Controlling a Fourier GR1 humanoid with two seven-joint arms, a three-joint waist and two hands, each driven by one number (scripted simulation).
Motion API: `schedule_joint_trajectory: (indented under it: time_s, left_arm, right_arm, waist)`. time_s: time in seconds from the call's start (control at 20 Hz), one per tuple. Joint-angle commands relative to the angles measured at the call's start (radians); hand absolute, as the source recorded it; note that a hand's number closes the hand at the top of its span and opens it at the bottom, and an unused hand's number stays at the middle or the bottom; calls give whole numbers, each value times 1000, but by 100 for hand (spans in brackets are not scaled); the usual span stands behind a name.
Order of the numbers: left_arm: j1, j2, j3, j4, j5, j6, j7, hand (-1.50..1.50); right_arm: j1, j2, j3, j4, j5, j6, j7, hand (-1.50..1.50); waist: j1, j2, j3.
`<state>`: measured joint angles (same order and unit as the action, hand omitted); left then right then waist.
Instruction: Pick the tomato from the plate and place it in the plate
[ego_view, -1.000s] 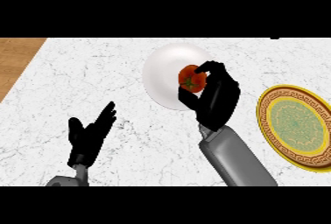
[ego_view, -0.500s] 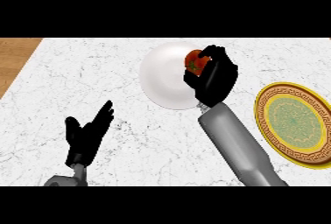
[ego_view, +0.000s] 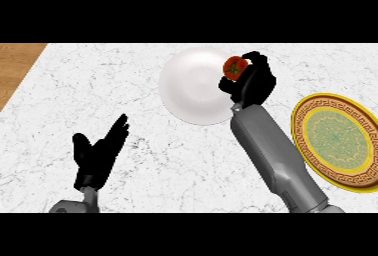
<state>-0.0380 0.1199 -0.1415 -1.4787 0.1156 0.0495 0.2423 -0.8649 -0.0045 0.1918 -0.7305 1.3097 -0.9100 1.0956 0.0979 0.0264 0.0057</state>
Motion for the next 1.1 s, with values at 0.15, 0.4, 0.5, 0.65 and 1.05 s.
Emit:
schedule_joint_trajectory:
  time_s: [0.15, 0.4, 0.5, 0.65, 1.05]
  left_arm:
    - [-10, -32, -17, 50, -18, 12, -13, 0]
    - [9, -7, -3, 32, -6, -6, -1, 0]
    - [-9, -12, -9, 24, -13, 3, 20, 0]
    - [-24, 3, 22, 72, -7, -3, 5, 0]
    - [4, -22, 38, 90, -9, 19, -31, 0]
  right_arm:
    - [-57, 4, -34, 169, -335, -59, -152, -150]
    - [-47, 4, -11, 119, -476, -195, -358, -150]
    - [-64, 4, -47, 114, -492, -258, -412, -150]
    - [-52, 4, -22, 68, -565, -357, -454, -150]
    - [146, 4, 110, -198, -926, -337, -682, -150]
  waist:
    - [9, 13, -2]
    - [8, 8, -1]
    - [-4, 10, -1]
    - [-11, 5, -2]
    - [-56, -12, -3]
